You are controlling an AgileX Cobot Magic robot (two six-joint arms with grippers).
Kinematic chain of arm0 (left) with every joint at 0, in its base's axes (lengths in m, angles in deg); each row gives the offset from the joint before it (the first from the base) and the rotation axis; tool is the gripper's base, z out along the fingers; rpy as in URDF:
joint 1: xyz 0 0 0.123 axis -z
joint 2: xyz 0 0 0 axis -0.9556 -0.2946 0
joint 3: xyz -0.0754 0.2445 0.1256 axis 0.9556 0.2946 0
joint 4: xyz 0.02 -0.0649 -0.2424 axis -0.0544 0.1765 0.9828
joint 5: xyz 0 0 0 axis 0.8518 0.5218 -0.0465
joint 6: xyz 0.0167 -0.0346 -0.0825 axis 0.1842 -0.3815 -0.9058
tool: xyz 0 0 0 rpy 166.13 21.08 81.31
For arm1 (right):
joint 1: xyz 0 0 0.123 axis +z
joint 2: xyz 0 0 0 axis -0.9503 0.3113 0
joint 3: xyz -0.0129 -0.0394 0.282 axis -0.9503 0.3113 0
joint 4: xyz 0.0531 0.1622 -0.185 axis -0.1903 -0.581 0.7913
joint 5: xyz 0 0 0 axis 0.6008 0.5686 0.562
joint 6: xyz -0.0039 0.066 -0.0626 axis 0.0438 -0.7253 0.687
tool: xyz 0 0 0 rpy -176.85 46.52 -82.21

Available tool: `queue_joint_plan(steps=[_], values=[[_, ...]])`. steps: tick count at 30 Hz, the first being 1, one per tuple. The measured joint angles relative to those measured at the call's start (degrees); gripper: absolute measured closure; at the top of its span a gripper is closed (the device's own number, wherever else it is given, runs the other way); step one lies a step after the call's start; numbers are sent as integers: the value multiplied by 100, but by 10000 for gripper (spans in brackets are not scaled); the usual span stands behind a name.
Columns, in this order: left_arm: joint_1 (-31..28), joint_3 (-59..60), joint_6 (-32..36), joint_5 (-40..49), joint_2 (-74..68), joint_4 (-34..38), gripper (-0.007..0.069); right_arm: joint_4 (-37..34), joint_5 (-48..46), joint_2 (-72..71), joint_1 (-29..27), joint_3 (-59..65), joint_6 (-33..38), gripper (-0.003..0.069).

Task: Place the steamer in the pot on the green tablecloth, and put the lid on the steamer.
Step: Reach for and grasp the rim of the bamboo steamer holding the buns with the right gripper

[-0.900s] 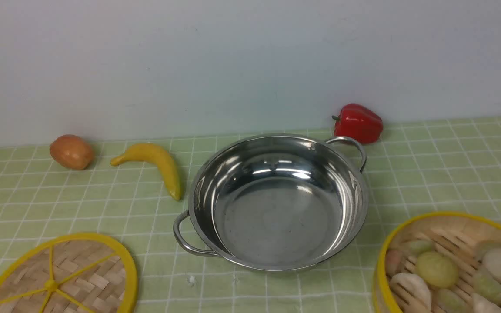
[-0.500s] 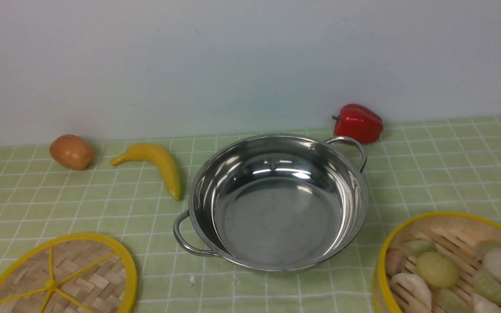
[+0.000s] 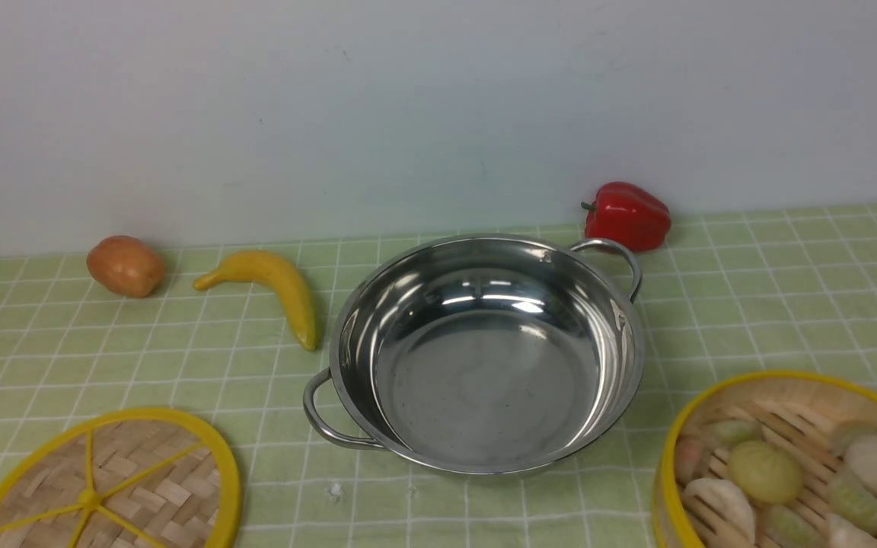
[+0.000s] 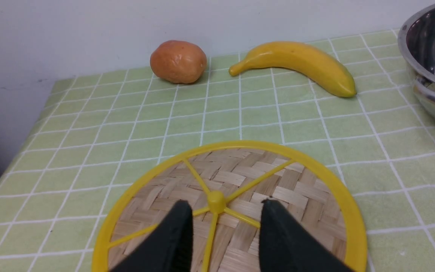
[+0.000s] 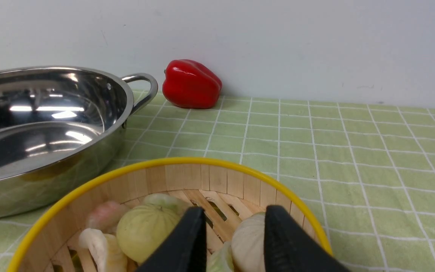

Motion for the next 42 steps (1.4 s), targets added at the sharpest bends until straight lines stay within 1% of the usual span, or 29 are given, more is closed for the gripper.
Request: queue_joint_plan(steps=[37,41,42], values=[[0,0,0,0,0,0,382,-9,0,0,0,0,-22,416],[0,0,0,0,0,0,382,-391,124,0,0,0,-387,416],[0,0,0,0,0,0,382,-610,334,0,0,0,-582,416]])
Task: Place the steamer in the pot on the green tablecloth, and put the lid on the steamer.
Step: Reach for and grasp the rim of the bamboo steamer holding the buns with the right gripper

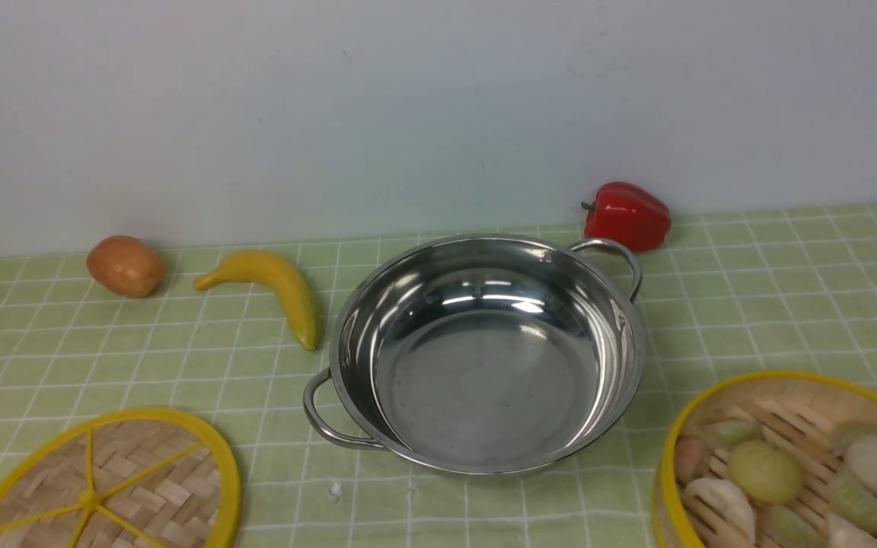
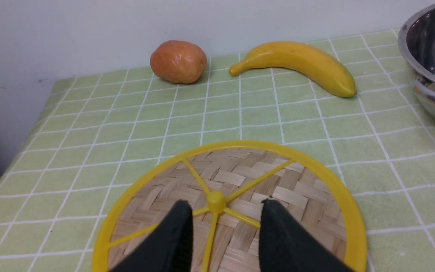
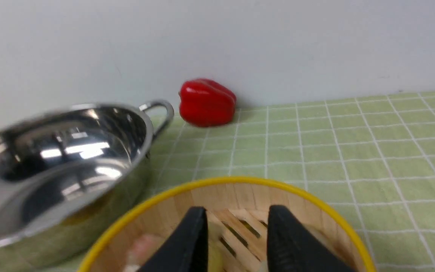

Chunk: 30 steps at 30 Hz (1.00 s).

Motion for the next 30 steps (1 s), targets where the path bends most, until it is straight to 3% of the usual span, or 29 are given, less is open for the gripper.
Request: queue_joint_plan(steps=[4,8,13,17,18,20,25,30], values=[[0,0,0,0,0,0,382,-319,890,0,0,-30,-150,416],[0,0,0,0,0,0,382,-346,847,-5,0,-626,-143,416],[0,0,0,0,0,0,382,-354,-363,22,0,-1719,91,416],[0,0,0,0,0,0,382,-642,-2043,362,0,-2784,621,416],[0,0,0,0,0,0,382,-906,-2848,528,0,-3258,854,416],[0,0,0,0,0,0,382,-1232,-3537,697,0,-3604,1000,416],[0,0,0,0,0,0,382,-2233,-4158,970,0,-3895,1176,416],[0,0,0,0,0,0,382,-2491,-5012,1478,0,-3895,1703,416]])
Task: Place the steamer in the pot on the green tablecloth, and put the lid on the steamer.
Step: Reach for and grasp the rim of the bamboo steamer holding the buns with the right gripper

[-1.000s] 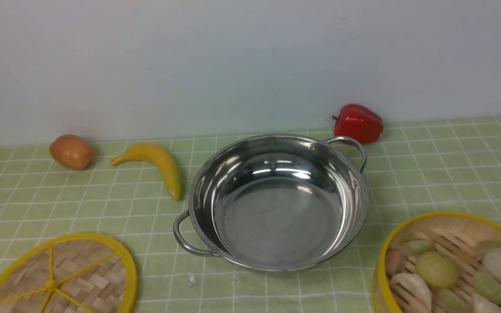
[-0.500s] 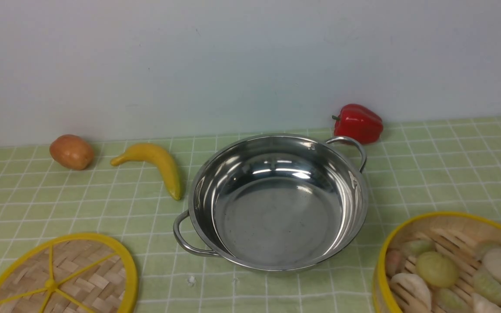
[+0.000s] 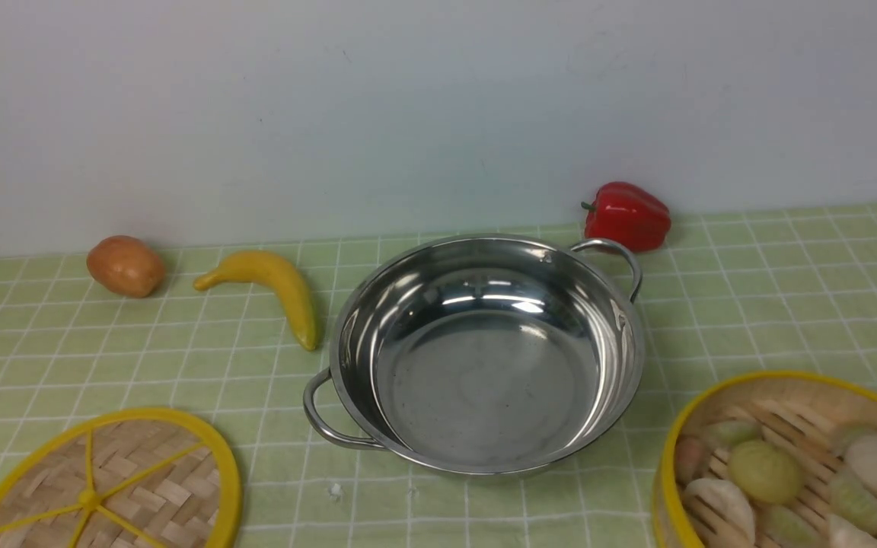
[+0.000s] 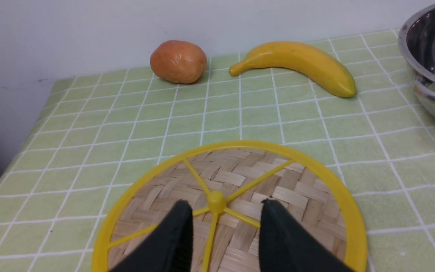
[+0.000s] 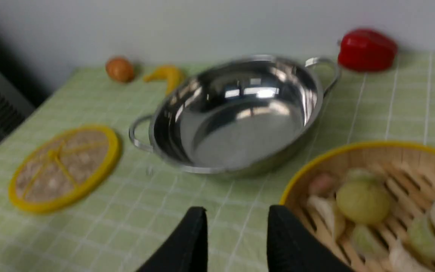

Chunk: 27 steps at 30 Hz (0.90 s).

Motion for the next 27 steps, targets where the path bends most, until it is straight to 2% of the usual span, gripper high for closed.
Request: queue_joint_plan(steps=[6,13,15,20,21,27], values=[[0,0,0,0,0,0,382,-7,-390,1041,120,0,1156,416],[0,0,0,0,0,0,382,331,-394,2492,201,-16,1976,416],[0,0,0,0,0,0,382,426,-399,2931,396,-59,2165,416],[0,0,0,0,0,0,382,871,-399,3749,1094,-287,2265,416],[0,0,0,0,0,0,382,1175,-399,4053,1389,-355,2157,416],[0,0,0,0,0,0,382,2022,-399,5010,2340,-531,1472,416]])
